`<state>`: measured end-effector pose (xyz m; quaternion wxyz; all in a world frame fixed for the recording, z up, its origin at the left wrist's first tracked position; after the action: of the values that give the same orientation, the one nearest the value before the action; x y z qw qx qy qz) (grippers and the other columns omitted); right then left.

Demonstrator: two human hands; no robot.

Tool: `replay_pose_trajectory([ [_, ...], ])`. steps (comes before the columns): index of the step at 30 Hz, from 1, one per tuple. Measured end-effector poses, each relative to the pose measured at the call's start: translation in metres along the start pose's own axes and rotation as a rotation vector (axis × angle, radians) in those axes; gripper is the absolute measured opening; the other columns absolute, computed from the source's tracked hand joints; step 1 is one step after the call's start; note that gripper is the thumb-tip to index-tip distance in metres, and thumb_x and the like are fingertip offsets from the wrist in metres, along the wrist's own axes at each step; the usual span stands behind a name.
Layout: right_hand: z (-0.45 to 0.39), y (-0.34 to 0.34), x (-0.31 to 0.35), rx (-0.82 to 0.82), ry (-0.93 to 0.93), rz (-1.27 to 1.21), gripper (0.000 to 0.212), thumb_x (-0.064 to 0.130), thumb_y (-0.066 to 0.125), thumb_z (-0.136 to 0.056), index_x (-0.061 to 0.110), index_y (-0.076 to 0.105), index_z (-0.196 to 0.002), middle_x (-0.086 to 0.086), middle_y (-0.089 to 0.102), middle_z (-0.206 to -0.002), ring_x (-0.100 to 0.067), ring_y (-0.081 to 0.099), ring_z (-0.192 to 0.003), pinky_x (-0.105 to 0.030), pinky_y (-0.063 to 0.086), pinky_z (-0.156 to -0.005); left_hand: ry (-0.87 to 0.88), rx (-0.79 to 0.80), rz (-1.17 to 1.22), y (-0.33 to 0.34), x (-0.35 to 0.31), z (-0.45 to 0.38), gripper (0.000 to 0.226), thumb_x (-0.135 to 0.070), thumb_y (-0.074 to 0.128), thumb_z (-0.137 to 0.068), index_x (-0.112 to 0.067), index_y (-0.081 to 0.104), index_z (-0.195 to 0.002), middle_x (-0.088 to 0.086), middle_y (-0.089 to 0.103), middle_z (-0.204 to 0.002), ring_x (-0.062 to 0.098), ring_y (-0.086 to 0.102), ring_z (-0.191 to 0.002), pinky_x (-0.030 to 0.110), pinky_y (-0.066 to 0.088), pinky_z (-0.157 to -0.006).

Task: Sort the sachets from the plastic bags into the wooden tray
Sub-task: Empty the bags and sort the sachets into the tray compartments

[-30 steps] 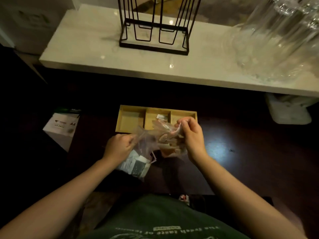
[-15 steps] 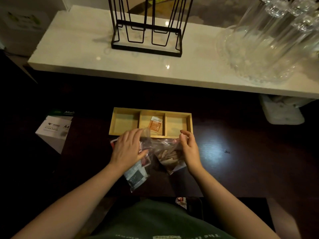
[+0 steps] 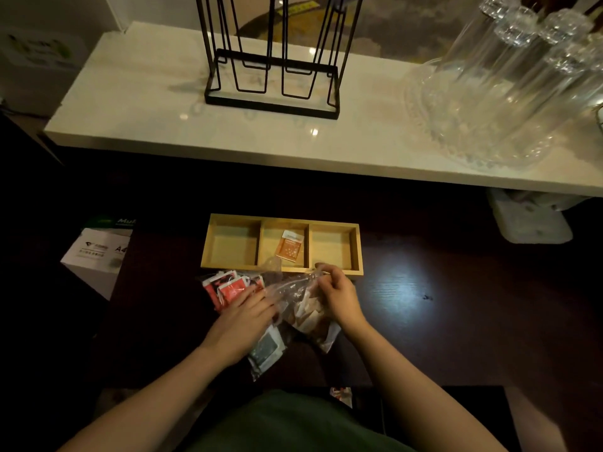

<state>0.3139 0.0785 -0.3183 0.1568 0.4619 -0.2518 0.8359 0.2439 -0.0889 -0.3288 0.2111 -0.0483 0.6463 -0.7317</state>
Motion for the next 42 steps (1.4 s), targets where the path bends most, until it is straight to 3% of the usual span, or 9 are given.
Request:
replay_pose_trajectory([
  [2,0.002,-0.003,0.002,0.035,-0.002,-0.036,0.027,0.017,0.048,-0.096,0.02,0.058,-0.121,0.007,0.064,-0.104,-0.016,0.065,-0.1,-0.046,0.052,-0.094,-0.208,-0.127,0.368,-0.023,0.007,-0.005,0.033,-0.008,0.047,-0.092,-0.019,0.058,-0.121,0.0,0.059,-0.128,0.015,0.049,-0.124,0.03,0.031,-0.108],
  [4,0.007,-0.006,0.005,0.075,-0.029,-0.059,0.028,0.015,0.049,-0.096,0.021,0.058,-0.122,0.006,0.062,-0.115,-0.019,0.062,-0.108,-0.044,0.051,-0.096,-0.41,-0.195,0.743,-0.047,0.012,-0.01,0.02,-0.016,0.041,-0.097,-0.023,0.059,-0.102,0.002,0.066,-0.101,0.019,0.062,-0.095,0.031,0.05,-0.081],
  [6,0.012,-0.005,0.009,0.129,-0.063,-0.062,0.032,0.013,0.049,-0.095,0.02,0.056,-0.126,0.004,0.062,-0.115,-0.015,0.062,-0.106,-0.038,0.052,-0.094,-0.449,-0.098,0.992,-0.061,0.004,-0.021,0.016,-0.027,0.041,-0.097,-0.026,0.057,-0.096,-0.001,0.066,-0.088,0.02,0.064,-0.08,0.031,0.054,-0.068],
  [10,0.019,0.0,0.016,0.16,-0.139,-0.055,0.034,0.009,0.052,-0.094,0.019,0.055,-0.126,-0.003,0.062,-0.083,-0.012,0.062,-0.079,-0.025,0.052,-0.081,-0.364,0.17,0.971,-0.068,-0.021,-0.035,0.016,-0.027,0.057,-0.09,-0.019,0.058,-0.104,-0.004,0.064,-0.079,0.011,0.062,-0.067,0.023,0.051,-0.059],
  [16,0.018,-0.005,0.017,0.115,-0.13,-0.081,0.024,0.008,0.06,-0.09,0.014,0.062,-0.113,0.0,0.063,-0.072,-0.009,0.064,-0.069,-0.021,0.054,-0.069,-0.664,0.322,1.457,-0.051,-0.02,-0.019,0.021,-0.008,0.059,-0.089,-0.005,0.056,-0.11,0.01,0.067,-0.082,0.016,0.066,-0.067,0.024,0.053,-0.056],
  [21,0.026,-0.019,0.036,-0.175,-0.286,0.184,0.021,0.012,0.071,-0.081,0.023,0.06,-0.095,0.006,0.061,-0.085,-0.007,0.061,-0.079,-0.02,0.051,-0.07,-0.659,0.305,1.495,-0.052,-0.021,-0.014,0.008,-0.008,0.058,-0.089,-0.003,0.063,-0.091,0.012,0.067,-0.08,0.018,0.069,-0.067,0.026,0.057,-0.059],
  [27,0.055,0.026,0.051,0.203,-0.295,0.218,0.026,0.023,0.073,-0.079,0.024,0.056,-0.099,0.002,0.061,-0.099,-0.008,0.06,-0.086,-0.019,0.051,-0.073,-0.677,0.215,1.336,-0.047,-0.012,-0.018,0.005,-0.017,0.063,-0.086,-0.014,0.068,-0.086,0.007,0.069,-0.085,0.023,0.067,-0.085,0.035,0.054,-0.076],
  [35,0.058,0.021,0.06,0.107,-0.307,0.307,0.026,0.016,0.07,-0.082,0.022,0.053,-0.102,0.009,0.062,-0.089,-0.005,0.062,-0.081,-0.016,0.052,-0.071,-0.715,0.178,1.408,-0.047,-0.014,-0.013,0.012,-0.022,0.069,-0.082,-0.013,0.066,-0.075,0.007,0.065,-0.077,0.018,0.064,-0.076,0.029,0.056,-0.067],
  [42,0.057,0.008,0.053,0.329,-0.059,-0.028,0.016,0.008,0.068,-0.084,0.004,0.067,-0.099,-0.005,0.071,-0.088,-0.01,0.07,-0.079,-0.023,0.057,-0.072,-0.704,0.229,1.507,-0.051,-0.019,-0.013,0.01,-0.019,0.067,-0.083,-0.012,0.065,-0.076,0.011,0.066,-0.085,0.021,0.064,-0.083,0.03,0.056,-0.069],
])
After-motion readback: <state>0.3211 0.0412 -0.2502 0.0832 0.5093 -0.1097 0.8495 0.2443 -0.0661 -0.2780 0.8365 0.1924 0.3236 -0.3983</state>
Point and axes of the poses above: each hand's wrist, its own z-axis away from the middle knuckle, its own y-axis out of the palm, x = y × z, the point moved 7 cm from there along -z, towards the middle knuckle
